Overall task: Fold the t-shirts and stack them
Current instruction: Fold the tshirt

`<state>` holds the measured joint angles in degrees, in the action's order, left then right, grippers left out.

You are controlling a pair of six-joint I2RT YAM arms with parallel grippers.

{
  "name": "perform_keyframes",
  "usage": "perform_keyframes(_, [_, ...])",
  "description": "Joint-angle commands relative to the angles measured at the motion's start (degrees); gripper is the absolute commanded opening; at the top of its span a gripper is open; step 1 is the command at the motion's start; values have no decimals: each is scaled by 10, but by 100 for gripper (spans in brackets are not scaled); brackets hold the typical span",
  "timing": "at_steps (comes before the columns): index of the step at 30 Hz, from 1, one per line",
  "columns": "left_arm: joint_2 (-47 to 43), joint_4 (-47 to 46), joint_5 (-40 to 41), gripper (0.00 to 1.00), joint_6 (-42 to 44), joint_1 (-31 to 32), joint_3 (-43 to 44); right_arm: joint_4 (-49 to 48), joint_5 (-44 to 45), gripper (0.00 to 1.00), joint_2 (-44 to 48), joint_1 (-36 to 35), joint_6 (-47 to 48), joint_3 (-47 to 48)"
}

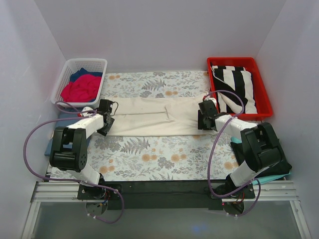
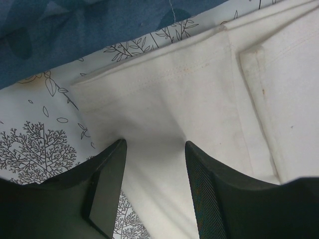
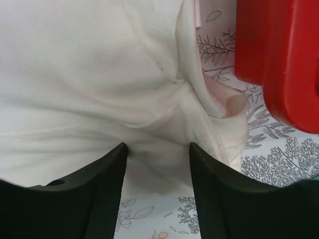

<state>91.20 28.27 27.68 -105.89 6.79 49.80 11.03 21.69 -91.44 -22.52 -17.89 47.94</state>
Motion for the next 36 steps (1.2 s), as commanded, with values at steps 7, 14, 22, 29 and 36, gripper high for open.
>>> perform_keyframes(7, [-79, -1, -57, 49, 117, -13, 59, 85, 25, 56, 111, 6, -11, -11])
perform_keyframes(14, [-66, -20, -161, 49, 207, -12, 153, 93, -16, 57, 181, -3, 0, 12])
perform_keyframes(22, [-81, -23, -182, 49, 234, -12, 160, 92, -77, 60, 62, -2, 3, 158])
perform_keyframes(29, [-116, -9, -165, 49, 236, -12, 151, 93, -86, 60, -130, -3, 0, 282])
perform_keyframes(36, [-133, 2, -159, 49, 226, -12, 142, 97, -64, 60, -253, -2, 3, 340])
